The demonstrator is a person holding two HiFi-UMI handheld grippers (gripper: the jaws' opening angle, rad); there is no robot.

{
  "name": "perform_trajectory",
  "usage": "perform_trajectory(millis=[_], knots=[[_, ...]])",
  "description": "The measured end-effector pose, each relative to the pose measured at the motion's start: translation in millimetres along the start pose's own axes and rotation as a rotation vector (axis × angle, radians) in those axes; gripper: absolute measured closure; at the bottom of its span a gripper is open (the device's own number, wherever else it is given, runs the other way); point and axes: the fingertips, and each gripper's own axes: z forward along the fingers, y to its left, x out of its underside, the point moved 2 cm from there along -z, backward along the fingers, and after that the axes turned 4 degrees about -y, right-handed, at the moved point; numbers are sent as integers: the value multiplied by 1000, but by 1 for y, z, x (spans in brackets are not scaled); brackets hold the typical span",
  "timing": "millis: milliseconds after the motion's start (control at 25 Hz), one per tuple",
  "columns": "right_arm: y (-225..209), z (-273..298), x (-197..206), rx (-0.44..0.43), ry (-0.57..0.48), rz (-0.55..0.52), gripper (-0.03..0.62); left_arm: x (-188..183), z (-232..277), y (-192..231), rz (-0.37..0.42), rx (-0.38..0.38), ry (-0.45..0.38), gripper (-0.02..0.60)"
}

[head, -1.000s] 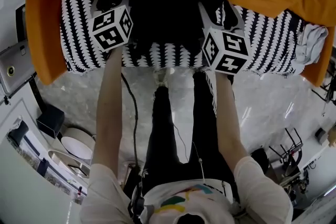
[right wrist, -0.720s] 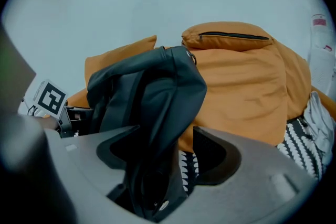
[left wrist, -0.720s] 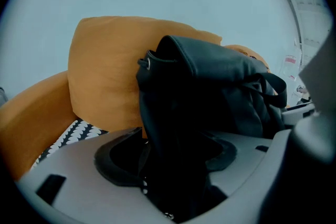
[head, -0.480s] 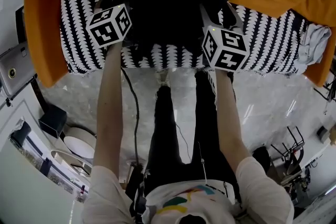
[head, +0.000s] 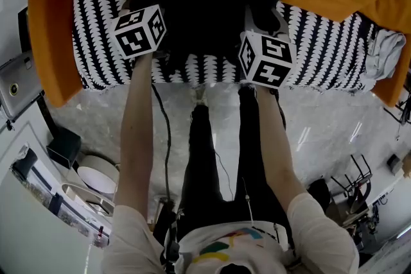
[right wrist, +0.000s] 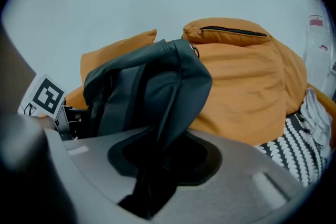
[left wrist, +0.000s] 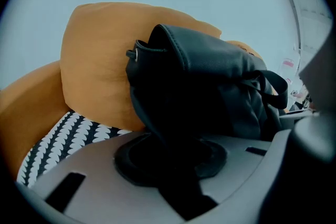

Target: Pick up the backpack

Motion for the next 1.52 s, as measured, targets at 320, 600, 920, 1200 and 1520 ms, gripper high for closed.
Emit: perform_trajectory(millis=[320, 600, 920, 1200, 1520], knots=[[-1, 1, 4, -4, -8, -19, 513, 2, -1, -6, -24, -23, -7, 496], [0, -4, 6, 5, -46, -25, 526, 1, -13, -9, -22, -23, -42, 505], [8, -18, -12, 5, -88, -69, 534, -13, -39, -11, -8, -55, -103, 511], [10, -41, -62, -5, -163, -89, 536, -64, -76, -25, 19, -67, -201, 514], [19, -103, -180, -28, -293, -100, 536, -185, -153, -51, 60, -63, -342, 514]])
